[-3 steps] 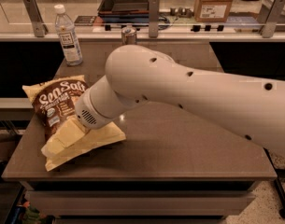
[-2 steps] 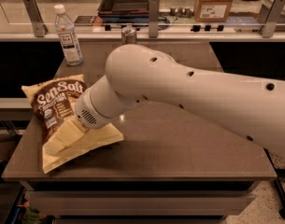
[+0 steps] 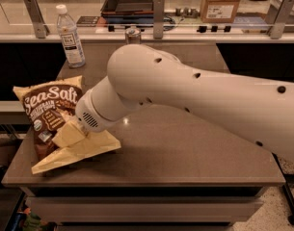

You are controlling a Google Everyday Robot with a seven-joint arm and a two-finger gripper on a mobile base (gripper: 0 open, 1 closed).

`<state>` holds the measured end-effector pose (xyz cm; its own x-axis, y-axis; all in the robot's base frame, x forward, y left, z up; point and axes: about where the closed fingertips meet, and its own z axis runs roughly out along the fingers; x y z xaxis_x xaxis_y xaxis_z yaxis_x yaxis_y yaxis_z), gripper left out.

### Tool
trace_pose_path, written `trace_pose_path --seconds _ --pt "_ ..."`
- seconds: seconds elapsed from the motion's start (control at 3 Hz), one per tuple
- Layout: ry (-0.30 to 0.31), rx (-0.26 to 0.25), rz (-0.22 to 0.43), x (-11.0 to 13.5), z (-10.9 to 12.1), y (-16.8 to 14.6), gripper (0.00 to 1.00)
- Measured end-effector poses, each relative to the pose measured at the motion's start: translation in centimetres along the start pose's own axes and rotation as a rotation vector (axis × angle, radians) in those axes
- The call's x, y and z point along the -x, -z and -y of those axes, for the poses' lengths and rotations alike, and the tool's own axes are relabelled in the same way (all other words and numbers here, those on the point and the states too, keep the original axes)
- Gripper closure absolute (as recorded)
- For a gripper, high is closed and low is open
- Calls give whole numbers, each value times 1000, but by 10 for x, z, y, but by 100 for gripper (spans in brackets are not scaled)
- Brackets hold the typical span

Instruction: Pick brown chip bag

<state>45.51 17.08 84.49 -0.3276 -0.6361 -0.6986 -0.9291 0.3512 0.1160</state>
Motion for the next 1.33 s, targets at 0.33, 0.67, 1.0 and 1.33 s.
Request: trace_pose_path --seconds 0.33,0.67,1.0,1.33 --pt "3 -1 0 1 -1 1 86" --pt "3 -1 1 3 -1 3 100" --pt "3 -1 1 3 -1 3 100" --pt "13 -6 22 5 5 9 100"
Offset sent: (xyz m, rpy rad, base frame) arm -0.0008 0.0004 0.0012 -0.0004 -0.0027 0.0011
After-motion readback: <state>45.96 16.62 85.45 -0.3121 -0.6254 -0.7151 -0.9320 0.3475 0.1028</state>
